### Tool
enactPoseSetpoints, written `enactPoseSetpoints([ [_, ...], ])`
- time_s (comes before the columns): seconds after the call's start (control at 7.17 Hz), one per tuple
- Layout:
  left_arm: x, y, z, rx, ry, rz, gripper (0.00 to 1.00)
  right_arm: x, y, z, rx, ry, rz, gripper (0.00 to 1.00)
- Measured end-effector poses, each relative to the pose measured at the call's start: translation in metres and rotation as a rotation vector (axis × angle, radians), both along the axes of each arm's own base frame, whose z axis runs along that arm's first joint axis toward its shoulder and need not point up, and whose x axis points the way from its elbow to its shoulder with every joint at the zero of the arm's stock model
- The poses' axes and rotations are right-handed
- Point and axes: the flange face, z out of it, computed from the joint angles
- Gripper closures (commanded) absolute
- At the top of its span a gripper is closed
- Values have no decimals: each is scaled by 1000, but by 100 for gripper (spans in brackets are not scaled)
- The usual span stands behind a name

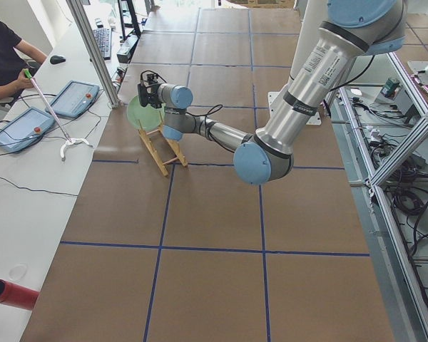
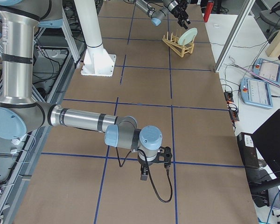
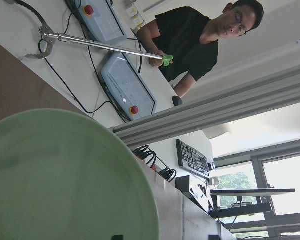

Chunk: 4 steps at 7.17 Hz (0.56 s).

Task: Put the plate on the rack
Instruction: 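Open the left gripper and withdraw it away from the plate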

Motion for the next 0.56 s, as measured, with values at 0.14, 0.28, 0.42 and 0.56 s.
enactPoseSetpoints([
  [0.14, -19, 11, 12, -10, -21, -6, 0, 0, 0, 0, 0, 0, 0, 0],
  [0.28, -48, 14, 36, -24, -93, -5, 0, 0, 0, 0, 1, 0, 0, 0],
  [0.42, -83, 4, 62, -26, -240, 9, 0, 0, 0, 0, 0, 0, 0, 0],
  [0.56, -122, -10, 91, -16, -429, 40, 0, 0, 0, 0, 0, 0, 0, 0],
])
